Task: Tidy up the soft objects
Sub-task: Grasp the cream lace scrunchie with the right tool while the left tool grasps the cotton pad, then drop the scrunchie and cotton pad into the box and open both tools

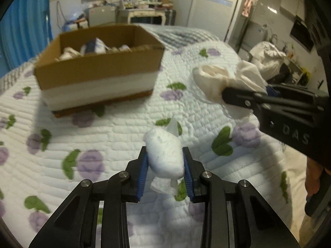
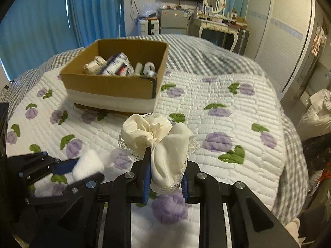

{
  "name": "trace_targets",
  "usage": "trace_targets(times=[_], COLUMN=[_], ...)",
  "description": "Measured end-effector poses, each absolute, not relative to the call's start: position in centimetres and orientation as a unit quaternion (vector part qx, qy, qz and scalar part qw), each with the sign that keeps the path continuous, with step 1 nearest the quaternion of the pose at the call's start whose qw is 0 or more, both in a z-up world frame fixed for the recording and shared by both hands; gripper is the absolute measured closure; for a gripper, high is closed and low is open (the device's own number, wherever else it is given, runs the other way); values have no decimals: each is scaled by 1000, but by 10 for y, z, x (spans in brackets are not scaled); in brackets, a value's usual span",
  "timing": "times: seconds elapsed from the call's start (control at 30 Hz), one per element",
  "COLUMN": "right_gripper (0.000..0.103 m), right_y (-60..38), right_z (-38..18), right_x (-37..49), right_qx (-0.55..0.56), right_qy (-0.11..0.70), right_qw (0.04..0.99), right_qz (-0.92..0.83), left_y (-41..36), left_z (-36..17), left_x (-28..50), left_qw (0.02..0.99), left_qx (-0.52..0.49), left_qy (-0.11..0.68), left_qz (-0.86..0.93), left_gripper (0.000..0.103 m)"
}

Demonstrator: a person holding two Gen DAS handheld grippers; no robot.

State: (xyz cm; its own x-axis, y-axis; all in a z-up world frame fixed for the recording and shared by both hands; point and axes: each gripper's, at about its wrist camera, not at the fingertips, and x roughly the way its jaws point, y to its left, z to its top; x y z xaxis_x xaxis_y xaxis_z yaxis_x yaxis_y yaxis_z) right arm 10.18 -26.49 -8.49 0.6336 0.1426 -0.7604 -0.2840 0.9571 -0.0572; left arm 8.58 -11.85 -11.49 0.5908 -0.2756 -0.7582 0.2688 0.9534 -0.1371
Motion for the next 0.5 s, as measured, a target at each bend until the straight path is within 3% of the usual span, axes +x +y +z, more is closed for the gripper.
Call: trace_targets(times=[0.5], right_gripper=[80], right_y=[-237], right_z=[5], right_x=[39], right_qx=[-115], right_qy=[325], right_qw=[930], right_qz=[127], left_y=[-70], left_z=[-22], left_x=[53], left_qw=[944], left_qx=[-15], left_qy=[318], left_qz=[-89], left_gripper=[73])
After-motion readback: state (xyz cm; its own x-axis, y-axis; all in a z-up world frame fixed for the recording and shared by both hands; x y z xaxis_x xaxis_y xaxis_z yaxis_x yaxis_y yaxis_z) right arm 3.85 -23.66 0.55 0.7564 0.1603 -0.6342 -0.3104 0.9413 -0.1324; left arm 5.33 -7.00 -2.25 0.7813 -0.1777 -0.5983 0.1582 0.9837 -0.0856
